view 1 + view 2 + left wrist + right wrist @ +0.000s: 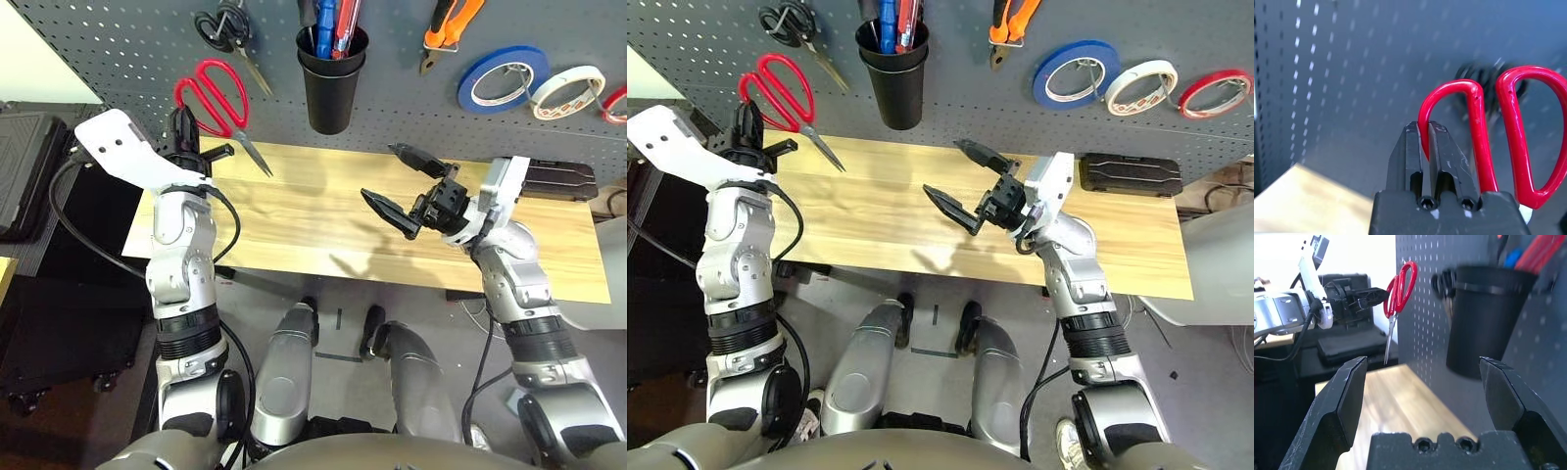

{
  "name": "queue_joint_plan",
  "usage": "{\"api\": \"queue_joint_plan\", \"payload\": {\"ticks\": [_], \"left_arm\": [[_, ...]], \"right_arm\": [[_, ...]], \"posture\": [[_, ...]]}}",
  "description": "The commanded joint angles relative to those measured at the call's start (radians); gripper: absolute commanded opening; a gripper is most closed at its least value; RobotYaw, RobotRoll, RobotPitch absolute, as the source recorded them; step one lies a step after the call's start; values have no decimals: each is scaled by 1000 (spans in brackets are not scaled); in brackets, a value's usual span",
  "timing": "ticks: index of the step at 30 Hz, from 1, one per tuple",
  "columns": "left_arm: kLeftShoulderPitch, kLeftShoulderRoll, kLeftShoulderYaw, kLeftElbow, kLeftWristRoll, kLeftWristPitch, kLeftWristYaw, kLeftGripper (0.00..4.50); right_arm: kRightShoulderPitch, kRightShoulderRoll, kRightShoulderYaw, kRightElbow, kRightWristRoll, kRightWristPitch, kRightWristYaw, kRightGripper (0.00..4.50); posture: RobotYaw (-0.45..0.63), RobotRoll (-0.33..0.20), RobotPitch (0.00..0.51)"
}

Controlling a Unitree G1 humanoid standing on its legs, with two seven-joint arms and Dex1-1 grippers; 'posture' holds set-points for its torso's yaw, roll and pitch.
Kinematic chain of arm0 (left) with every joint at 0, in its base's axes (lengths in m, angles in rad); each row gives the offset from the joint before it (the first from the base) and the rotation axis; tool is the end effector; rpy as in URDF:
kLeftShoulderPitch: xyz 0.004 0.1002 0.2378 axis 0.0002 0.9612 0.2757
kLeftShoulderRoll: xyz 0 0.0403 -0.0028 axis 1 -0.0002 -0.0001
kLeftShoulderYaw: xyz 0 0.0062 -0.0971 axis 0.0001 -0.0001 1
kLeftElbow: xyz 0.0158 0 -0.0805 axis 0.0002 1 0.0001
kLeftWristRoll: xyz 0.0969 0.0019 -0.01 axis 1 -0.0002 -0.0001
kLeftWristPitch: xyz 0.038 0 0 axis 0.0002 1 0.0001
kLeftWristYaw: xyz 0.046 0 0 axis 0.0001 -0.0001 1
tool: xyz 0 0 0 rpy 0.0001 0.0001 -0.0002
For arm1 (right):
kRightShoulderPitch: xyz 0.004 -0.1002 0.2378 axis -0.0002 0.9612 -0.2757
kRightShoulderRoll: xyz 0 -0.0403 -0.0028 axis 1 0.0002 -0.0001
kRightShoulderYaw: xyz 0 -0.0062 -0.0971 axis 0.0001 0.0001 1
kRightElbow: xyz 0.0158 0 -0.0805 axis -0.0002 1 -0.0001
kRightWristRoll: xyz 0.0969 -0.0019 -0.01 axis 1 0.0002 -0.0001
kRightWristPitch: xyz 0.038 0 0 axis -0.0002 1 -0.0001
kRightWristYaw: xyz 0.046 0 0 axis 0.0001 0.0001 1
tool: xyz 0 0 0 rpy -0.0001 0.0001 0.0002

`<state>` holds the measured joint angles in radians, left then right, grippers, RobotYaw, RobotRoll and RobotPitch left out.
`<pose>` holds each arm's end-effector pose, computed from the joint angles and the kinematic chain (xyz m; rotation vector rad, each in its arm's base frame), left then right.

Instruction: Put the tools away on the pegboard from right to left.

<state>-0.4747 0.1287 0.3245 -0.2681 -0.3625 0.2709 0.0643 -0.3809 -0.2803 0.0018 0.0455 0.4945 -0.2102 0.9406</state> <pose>0.2475 0.1965 0.1935 -0.2845 -0.4961 0.0989 0.2602 -0.1801 0.1421 -0.0358 -0.5914 1.0205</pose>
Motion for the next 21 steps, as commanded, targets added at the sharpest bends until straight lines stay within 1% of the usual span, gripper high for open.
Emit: {"api": "queue_joint_plan", "payload": {"ticks": [1,8,12,15,21], "left_arm": [[5,14,11,-44,-31,12,-12,27],[-1,48,15,-55,-51,27,-22,27],[-41,60,9,-8,-70,30,-45,27],[-66,66,3,35,-59,24,-61,27],[-133,84,-2,183,-26,-10,-77,27]], "right_arm": [[14,-10,-23,-7,23,-7,28,4500],[11,-6,-27,4,20,-11,37,4500],[8,5,-24,7,14,-16,30,4500],[6,9,-23,10,10,-18,28,4500],[2,18,-20,10,-2,-22,19,4500]], "posture": [[370,0,246],[370,0,246],[367,0,246],[360,0,243],[341,0,237]]}}
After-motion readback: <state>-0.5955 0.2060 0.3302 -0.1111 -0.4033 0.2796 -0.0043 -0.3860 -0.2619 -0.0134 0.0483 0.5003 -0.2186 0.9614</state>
